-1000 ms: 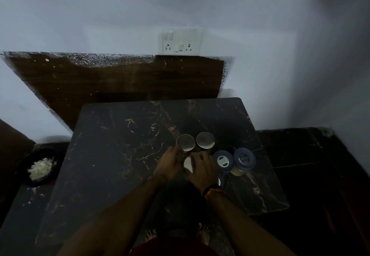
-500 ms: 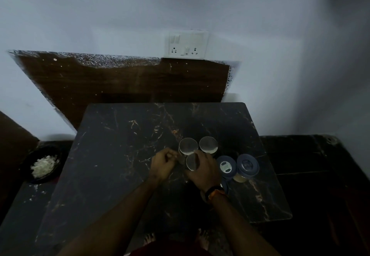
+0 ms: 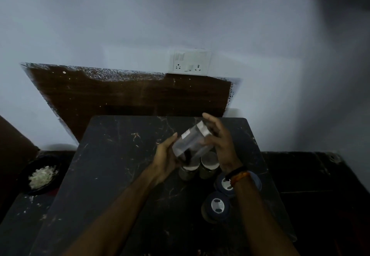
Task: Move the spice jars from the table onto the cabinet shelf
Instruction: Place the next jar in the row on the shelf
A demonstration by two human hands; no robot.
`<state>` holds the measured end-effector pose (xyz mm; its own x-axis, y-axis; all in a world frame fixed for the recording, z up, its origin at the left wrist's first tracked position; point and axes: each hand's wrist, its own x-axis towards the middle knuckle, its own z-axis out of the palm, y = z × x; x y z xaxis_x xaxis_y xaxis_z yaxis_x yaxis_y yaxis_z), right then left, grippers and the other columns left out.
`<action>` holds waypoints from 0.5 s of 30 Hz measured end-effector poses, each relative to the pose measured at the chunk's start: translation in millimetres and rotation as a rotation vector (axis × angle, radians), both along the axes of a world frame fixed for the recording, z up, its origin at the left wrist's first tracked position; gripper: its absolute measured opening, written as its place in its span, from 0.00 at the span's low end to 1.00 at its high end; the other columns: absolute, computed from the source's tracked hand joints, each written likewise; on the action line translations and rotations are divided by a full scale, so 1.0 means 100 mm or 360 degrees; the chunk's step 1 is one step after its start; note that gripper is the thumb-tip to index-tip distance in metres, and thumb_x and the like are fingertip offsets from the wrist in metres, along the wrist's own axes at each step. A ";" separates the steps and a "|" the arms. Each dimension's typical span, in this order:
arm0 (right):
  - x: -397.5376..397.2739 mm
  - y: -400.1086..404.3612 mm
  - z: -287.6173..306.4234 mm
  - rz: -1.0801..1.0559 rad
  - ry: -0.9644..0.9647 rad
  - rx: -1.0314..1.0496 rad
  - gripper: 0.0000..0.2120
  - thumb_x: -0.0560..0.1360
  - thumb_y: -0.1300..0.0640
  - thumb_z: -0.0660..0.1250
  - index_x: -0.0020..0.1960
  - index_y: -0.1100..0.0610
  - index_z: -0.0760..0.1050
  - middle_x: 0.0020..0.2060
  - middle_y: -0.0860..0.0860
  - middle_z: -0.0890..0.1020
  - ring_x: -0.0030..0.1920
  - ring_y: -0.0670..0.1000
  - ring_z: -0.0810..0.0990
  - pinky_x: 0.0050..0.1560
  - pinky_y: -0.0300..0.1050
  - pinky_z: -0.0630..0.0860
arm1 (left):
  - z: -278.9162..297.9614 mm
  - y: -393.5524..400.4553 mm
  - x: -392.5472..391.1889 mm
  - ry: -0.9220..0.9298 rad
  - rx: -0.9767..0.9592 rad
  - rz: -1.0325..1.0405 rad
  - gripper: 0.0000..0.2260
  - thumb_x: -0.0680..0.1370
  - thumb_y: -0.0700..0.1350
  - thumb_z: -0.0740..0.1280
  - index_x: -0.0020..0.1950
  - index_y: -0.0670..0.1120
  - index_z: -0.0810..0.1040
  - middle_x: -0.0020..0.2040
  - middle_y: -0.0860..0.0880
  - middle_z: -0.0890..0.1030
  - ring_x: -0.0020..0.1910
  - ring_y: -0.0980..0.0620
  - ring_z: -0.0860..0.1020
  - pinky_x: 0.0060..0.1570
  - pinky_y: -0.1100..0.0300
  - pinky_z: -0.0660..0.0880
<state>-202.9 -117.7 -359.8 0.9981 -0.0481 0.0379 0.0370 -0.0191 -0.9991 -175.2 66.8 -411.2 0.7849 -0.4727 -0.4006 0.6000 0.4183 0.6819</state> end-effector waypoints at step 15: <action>0.51 -0.07 0.82 0.0091 -0.0185 0.0704 0.29 0.75 0.59 0.61 0.75 0.62 0.64 0.66 0.62 0.76 0.63 0.61 0.78 0.60 0.56 0.78 | 0.77 -0.24 0.24 -0.0467 -0.0428 -0.0074 0.22 0.80 0.49 0.66 0.72 0.44 0.72 0.72 0.34 0.72 0.70 0.32 0.72 0.64 0.33 0.72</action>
<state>-152.1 -124.6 -277.6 0.9900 -0.0301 0.1380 0.1380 0.4134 -0.9000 -150.8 43.0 -334.6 0.8230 -0.5677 -0.0195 0.4182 0.5825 0.6970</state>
